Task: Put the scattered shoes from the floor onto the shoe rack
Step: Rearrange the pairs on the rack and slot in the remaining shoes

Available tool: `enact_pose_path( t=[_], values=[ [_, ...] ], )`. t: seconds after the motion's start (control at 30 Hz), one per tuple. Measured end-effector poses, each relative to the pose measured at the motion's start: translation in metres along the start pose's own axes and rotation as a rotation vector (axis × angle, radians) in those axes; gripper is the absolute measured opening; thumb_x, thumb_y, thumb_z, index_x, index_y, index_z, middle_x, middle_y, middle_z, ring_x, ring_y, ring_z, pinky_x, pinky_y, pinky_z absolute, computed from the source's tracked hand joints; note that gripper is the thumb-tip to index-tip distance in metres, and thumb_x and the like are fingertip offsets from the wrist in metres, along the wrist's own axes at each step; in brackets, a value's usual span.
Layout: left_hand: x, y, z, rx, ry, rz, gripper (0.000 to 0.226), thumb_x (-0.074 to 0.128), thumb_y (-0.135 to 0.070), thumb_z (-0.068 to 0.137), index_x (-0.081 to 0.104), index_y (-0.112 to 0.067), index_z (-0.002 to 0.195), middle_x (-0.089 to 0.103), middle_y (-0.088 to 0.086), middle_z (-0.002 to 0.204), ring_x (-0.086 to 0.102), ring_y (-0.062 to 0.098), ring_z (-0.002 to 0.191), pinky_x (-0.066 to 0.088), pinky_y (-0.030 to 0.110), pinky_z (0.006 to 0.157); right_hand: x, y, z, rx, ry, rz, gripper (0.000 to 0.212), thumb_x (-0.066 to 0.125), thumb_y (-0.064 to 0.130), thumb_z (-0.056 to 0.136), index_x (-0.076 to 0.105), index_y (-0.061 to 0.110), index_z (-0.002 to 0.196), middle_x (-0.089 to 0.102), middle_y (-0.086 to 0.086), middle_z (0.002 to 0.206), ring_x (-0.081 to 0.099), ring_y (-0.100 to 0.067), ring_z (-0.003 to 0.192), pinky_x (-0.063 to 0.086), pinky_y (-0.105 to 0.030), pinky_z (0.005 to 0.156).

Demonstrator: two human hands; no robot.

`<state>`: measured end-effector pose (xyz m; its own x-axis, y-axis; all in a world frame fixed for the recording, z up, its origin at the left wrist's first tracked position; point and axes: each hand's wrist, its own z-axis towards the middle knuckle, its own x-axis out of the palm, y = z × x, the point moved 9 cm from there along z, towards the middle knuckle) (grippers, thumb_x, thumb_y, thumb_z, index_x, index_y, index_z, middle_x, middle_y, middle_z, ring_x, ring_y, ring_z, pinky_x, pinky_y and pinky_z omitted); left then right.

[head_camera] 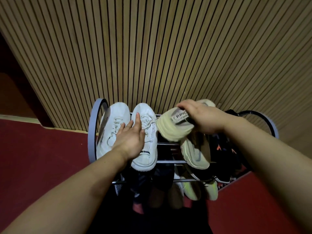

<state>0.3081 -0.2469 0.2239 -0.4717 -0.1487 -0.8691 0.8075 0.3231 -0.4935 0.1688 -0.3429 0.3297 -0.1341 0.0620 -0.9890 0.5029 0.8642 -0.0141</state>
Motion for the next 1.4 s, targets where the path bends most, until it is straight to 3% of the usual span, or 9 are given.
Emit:
enact_pose_path(
  t=[0.17, 0.27, 0.43, 0.53, 0.7, 0.83, 1.0, 1.23, 1.4],
  values=[
    [-0.014, 0.003, -0.009, -0.115, -0.052, -0.361, 0.053, 0.019, -0.043, 0.101, 0.004, -0.032, 0.151, 0.024, 0.001, 0.155, 0.005, 0.027, 0.146, 0.004, 0.037, 0.117, 0.034, 0.045, -0.01, -0.293, -0.076, -0.278, 0.053, 0.033, 0.024, 0.096, 0.025, 0.031, 0.148, 0.026, -0.007, 0.154, 0.017, -0.029, 0.144, 0.022, -0.054, 0.111],
    [-0.018, -0.016, -0.02, -0.027, -0.031, -0.422, 0.062, 0.031, -0.054, 0.097, 0.006, -0.034, 0.15, 0.013, -0.003, 0.158, -0.002, 0.02, 0.146, -0.001, 0.038, 0.118, 0.063, 0.02, -0.005, 0.062, -0.033, -0.084, 0.077, 0.049, 0.016, 0.094, 0.0, 0.037, 0.149, -0.003, -0.004, 0.159, -0.004, -0.027, 0.146, 0.009, -0.051, 0.118],
    [0.012, -0.061, -0.031, 0.196, 0.256, -0.234, 0.11, 0.048, -0.08, 0.06, -0.017, -0.048, 0.142, -0.012, 0.002, 0.159, -0.008, 0.015, 0.146, 0.005, 0.039, 0.12, 0.106, -0.038, -0.054, 0.713, -0.037, 0.358, 0.11, 0.065, 0.061, 0.074, -0.011, 0.032, 0.148, -0.001, -0.012, 0.157, 0.006, -0.034, 0.144, 0.013, -0.048, 0.117],
    [0.024, -0.07, -0.033, 0.177, 0.291, -0.181, 0.117, 0.067, -0.076, 0.052, -0.021, -0.065, 0.129, -0.025, 0.0, 0.155, -0.009, 0.023, 0.146, 0.014, 0.04, 0.119, 0.125, -0.035, -0.073, 0.77, 0.027, 0.349, 0.111, 0.059, 0.072, 0.071, -0.01, 0.031, 0.148, 0.001, -0.015, 0.157, 0.006, -0.032, 0.144, 0.013, -0.043, 0.116],
    [0.014, -0.08, -0.031, 0.222, 0.078, -0.249, 0.1, 0.074, -0.054, 0.069, 0.015, -0.039, 0.148, 0.005, -0.001, 0.157, 0.019, 0.015, 0.142, 0.02, 0.02, 0.11, 0.122, -0.03, -0.069, 0.8, 0.024, 0.302, 0.105, 0.066, 0.06, 0.071, 0.0, 0.031, 0.148, 0.018, -0.017, 0.149, 0.021, -0.036, 0.134, 0.023, -0.044, 0.109],
    [0.001, -0.079, -0.025, 0.187, -0.034, -0.481, 0.1, 0.066, -0.059, 0.062, 0.026, -0.028, 0.148, 0.03, 0.0, 0.148, 0.031, 0.01, 0.134, 0.024, 0.018, 0.107, 0.091, -0.053, -0.08, 0.827, -0.171, 0.877, 0.081, 0.064, 0.04, 0.082, 0.019, 0.02, 0.147, 0.046, -0.011, 0.132, 0.048, -0.029, 0.116, 0.046, -0.035, 0.091],
    [0.01, -0.106, -0.025, 0.256, -0.039, -0.411, 0.1, 0.072, -0.05, 0.074, 0.01, -0.029, 0.151, 0.017, 0.002, 0.151, 0.026, 0.012, 0.135, 0.021, 0.012, 0.1, 0.073, -0.081, -0.121, 0.783, -0.283, 1.638, 0.045, 0.053, 0.023, 0.089, 0.044, 0.01, 0.131, 0.063, -0.014, 0.089, 0.065, -0.021, 0.066, 0.055, -0.026, 0.051],
    [0.067, -0.109, -0.017, 0.204, 0.231, 0.554, 0.104, 0.039, -0.081, 0.074, -0.007, -0.028, 0.15, -0.002, 0.018, 0.157, -0.008, 0.034, 0.145, -0.023, 0.057, 0.105, 0.103, -0.078, -0.122, 0.671, 0.078, 0.365, 0.096, 0.069, 0.045, 0.072, 0.01, 0.033, 0.147, 0.011, -0.009, 0.155, 0.022, -0.036, 0.137, 0.028, -0.044, 0.108],
    [0.055, -0.092, -0.008, 0.265, 0.27, 0.631, 0.105, 0.035, -0.088, 0.066, -0.009, -0.039, 0.148, 0.005, 0.003, 0.159, -0.013, 0.031, 0.145, -0.027, 0.058, 0.101, 0.123, -0.075, -0.104, 0.847, 0.052, 0.346, 0.099, 0.063, 0.057, 0.078, -0.002, 0.034, 0.148, -0.014, -0.012, 0.157, 0.001, -0.038, 0.144, 0.011, -0.05, 0.114]
  ],
)
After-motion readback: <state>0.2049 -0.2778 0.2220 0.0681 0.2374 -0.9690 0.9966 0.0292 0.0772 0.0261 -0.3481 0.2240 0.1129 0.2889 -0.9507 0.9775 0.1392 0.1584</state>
